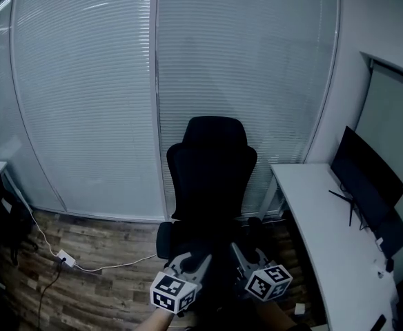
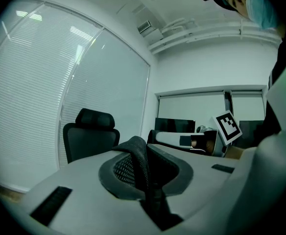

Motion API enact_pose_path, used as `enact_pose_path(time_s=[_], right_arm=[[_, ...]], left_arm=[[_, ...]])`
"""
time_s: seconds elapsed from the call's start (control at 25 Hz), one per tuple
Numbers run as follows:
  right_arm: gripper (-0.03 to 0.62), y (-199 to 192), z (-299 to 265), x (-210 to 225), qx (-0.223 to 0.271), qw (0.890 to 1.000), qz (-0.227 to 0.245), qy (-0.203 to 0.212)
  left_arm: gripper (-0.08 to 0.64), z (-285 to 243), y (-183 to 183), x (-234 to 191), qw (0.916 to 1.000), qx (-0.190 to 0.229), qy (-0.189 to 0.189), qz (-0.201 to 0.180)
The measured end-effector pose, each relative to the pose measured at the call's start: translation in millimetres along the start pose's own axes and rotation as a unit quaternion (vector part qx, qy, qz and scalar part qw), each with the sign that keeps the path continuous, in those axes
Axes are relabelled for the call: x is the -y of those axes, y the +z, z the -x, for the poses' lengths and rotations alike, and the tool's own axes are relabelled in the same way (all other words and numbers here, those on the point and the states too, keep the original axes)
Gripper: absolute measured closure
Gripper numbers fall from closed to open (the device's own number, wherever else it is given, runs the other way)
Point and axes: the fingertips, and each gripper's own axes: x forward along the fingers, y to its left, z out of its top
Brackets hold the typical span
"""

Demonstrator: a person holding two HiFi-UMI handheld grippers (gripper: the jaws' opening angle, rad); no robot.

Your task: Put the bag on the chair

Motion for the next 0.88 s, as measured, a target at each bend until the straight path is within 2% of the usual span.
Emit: enact_pose_path(time_s=[0.48, 0.88], right_arm=[[0.532, 37.4, -77.8, 27.1, 0.01, 0.999, 0.021, 0.034], [0.532, 51.5, -142.2, 78.4, -0.011, 0.997, 0.016, 0.079]], left_arm=[[0.509, -33.9, 35.0, -40.1, 0.9987, 0.038, 0.032, -0.002], [0.509, -92.6, 43.0, -78.2, 0.9966, 0.038, 0.071, 0.018]])
